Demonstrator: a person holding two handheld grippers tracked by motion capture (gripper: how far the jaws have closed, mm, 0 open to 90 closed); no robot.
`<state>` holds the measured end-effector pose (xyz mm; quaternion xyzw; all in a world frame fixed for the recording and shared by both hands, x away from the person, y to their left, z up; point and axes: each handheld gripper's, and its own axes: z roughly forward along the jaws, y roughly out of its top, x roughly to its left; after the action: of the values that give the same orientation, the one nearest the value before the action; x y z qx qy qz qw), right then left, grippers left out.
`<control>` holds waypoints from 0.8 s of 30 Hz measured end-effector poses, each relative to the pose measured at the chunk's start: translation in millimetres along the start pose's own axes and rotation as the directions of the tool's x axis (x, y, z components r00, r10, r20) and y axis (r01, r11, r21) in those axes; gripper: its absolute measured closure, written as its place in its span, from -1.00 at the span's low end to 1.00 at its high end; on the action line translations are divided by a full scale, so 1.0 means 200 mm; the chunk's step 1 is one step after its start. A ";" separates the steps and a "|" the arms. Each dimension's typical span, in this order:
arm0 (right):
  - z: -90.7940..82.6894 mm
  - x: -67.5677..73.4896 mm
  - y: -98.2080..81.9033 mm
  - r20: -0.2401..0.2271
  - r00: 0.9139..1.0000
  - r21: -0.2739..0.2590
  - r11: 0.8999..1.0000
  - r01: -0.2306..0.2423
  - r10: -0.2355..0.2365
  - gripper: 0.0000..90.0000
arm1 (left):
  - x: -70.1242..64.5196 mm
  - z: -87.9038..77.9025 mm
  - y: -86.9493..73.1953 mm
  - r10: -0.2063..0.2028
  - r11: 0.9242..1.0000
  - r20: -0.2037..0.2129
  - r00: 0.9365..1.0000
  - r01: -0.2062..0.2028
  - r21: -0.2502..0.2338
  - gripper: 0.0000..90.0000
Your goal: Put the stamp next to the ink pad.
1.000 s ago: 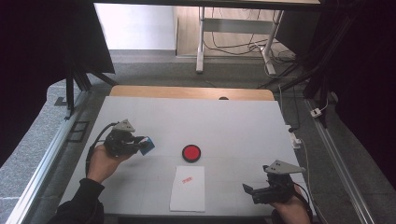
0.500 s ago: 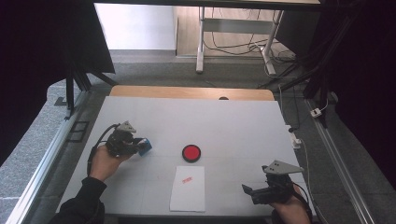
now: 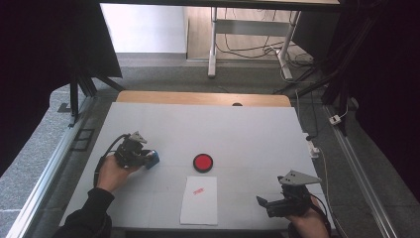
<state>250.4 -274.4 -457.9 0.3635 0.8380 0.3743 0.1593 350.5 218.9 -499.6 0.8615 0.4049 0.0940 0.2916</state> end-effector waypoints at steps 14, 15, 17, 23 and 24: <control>0.00 0.00 0.00 -0.001 1.000 0.001 1.000 -0.001 0.001 -1.00 | 0.01 -0.02 0.00 -0.030 0.998 0.029 0.999 0.031 -0.049 0.11; 0.00 0.00 0.00 -0.001 1.000 0.001 1.000 -0.001 0.001 -1.00 | 0.01 -0.03 0.00 -0.033 0.998 0.028 0.999 0.035 -0.053 0.07; 0.00 0.00 0.00 -0.002 1.000 0.001 1.000 -0.001 0.001 -1.00 | 0.01 -0.04 0.00 -0.034 0.997 0.033 0.999 0.036 -0.064 0.01; 0.00 0.00 0.00 -0.003 1.000 -0.001 1.000 0.000 -0.001 -1.00 | 0.00 -0.07 0.00 -0.043 0.995 0.047 0.998 0.047 -0.093 -0.16; 0.00 0.00 0.00 -0.003 1.000 -0.001 1.000 0.001 -0.001 -1.00 | 0.00 -0.07 0.00 -0.043 0.994 0.046 0.998 0.047 -0.099 -0.20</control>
<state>250.7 -273.7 -458.0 0.3624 0.8383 0.3754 0.1584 345.9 225.2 -487.3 0.8385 0.4124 0.0885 0.3450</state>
